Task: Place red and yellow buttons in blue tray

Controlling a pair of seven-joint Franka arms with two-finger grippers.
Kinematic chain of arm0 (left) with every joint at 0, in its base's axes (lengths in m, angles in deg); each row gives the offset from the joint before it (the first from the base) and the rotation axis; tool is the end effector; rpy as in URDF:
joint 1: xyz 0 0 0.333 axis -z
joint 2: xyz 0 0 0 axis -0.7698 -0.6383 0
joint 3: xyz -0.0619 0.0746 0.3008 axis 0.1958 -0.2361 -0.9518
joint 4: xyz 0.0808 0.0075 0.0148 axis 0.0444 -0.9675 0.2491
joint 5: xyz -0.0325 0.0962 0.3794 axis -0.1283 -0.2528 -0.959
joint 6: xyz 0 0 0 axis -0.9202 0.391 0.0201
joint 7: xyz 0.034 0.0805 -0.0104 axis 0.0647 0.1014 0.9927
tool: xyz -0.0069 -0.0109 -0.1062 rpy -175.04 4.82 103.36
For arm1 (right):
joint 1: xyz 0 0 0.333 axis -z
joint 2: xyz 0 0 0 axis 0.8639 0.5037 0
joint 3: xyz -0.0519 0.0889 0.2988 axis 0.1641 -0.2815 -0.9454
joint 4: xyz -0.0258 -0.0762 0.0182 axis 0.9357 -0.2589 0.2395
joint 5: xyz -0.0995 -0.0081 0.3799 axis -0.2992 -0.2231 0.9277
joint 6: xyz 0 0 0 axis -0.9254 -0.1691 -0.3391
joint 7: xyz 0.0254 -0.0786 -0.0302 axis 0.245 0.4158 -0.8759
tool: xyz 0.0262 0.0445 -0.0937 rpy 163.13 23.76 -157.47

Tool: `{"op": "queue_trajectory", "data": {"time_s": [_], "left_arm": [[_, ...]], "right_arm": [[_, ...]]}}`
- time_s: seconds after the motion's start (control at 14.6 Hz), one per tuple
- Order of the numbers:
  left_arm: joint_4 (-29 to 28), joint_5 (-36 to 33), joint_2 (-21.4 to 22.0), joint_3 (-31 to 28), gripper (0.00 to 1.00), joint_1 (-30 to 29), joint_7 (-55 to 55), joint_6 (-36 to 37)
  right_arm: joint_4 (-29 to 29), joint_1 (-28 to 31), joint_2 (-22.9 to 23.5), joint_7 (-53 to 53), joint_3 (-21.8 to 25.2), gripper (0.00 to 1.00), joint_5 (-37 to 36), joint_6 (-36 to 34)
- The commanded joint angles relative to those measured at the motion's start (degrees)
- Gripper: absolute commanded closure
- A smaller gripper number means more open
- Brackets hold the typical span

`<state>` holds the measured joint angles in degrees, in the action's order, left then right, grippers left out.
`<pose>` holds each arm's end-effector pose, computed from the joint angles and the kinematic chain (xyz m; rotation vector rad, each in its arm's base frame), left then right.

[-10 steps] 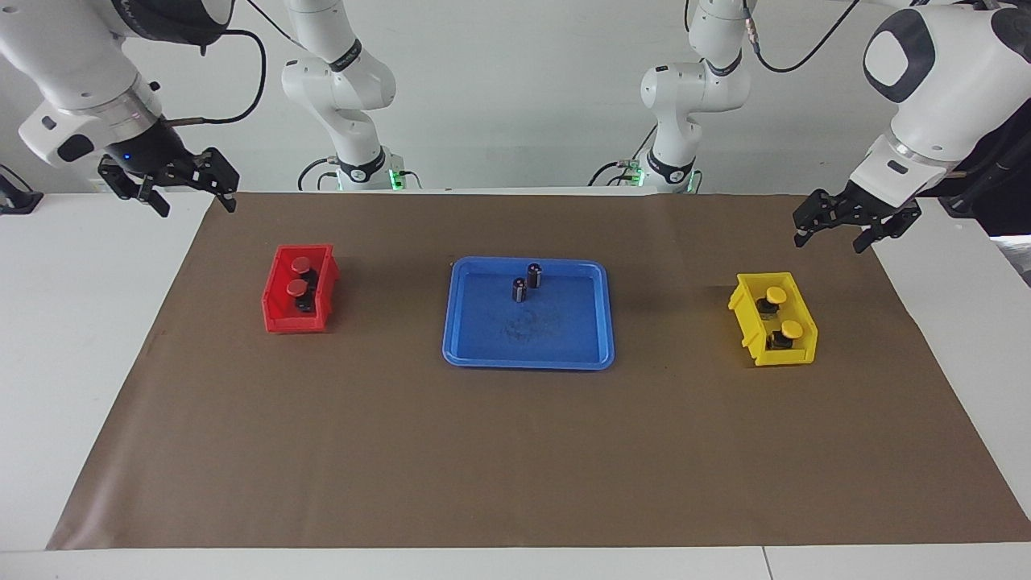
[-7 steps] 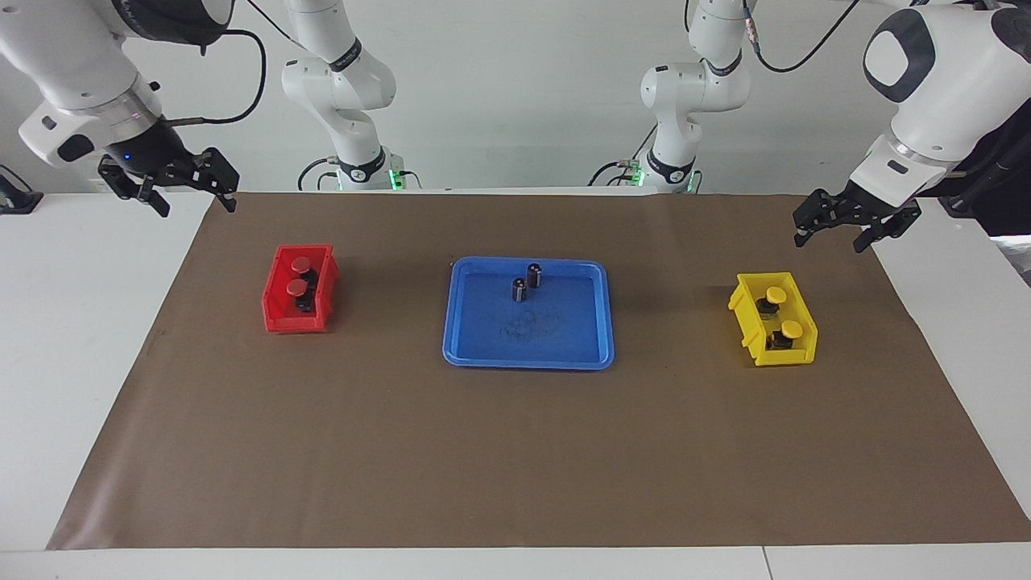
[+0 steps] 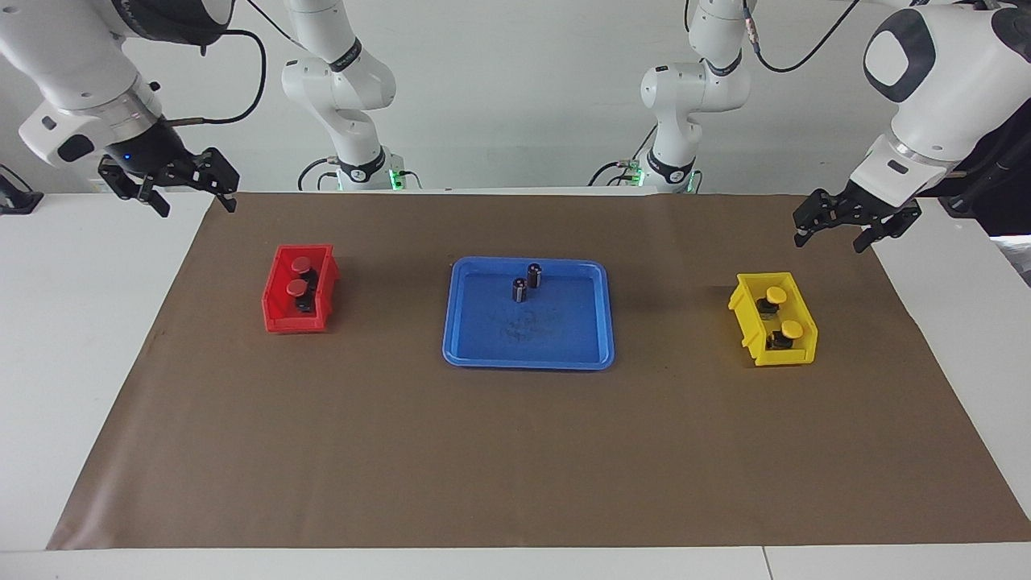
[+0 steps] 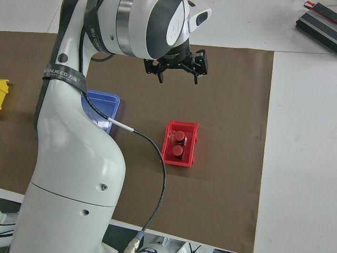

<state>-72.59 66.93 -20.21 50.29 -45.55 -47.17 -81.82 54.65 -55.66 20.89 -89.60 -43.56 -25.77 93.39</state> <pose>0.5675 -0.0109 0.5934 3.1000 -0.3195 -0.0560 0.5442 -0.0753 0.6353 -3.1297 -0.1003 0.1450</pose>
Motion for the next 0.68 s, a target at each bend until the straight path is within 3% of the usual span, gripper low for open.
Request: {"op": "queue_trajectory", "data": {"time_s": [0.0,0.27,0.61], "left_arm": [[-1.63,-0.77,1.55,-0.02,0.00,-0.12,0.35,0.73],[-1.45,-0.77,2.08,-0.11,0.00,-0.65,2.01,-0.15],[1.19,-0.86,1.12,0.42,0.00,-1.88,2.11,-2.17]], "right_arm": [[3.10,-0.05,-1.78,0.94,-0.15,0.00,-1.11,0.74],[4.34,-0.40,-1.96,0.93,-0.24,0.00,-1.11,3.97],[18.20,-0.75,-5.92,4.10,-0.68,0.00,-0.15,14.69]]}}
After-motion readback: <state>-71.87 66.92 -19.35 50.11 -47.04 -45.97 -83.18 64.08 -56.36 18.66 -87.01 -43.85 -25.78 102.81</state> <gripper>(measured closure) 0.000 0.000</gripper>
